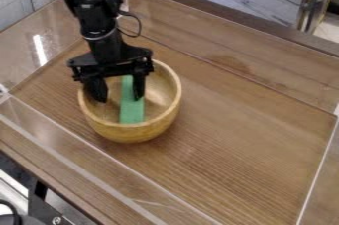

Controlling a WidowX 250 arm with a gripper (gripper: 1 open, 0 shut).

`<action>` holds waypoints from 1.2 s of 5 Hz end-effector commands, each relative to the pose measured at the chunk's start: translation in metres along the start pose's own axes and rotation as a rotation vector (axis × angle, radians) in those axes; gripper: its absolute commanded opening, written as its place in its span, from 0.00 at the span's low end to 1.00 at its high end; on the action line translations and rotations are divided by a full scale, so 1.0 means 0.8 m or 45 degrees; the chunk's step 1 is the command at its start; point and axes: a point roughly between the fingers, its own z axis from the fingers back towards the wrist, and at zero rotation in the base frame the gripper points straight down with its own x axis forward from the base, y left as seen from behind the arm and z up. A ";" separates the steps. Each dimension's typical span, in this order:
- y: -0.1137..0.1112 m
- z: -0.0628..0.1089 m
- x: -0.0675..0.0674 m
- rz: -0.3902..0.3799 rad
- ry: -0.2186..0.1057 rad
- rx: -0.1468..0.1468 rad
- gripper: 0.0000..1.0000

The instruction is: Remove the green stick from the brown bowl and put it on the table

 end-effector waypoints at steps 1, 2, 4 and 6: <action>-0.002 -0.003 -0.001 -0.019 -0.003 0.013 1.00; -0.014 -0.008 -0.007 -0.064 0.007 0.019 1.00; -0.056 -0.026 -0.022 -0.119 0.026 0.029 1.00; -0.063 -0.016 -0.010 -0.045 0.015 0.021 0.00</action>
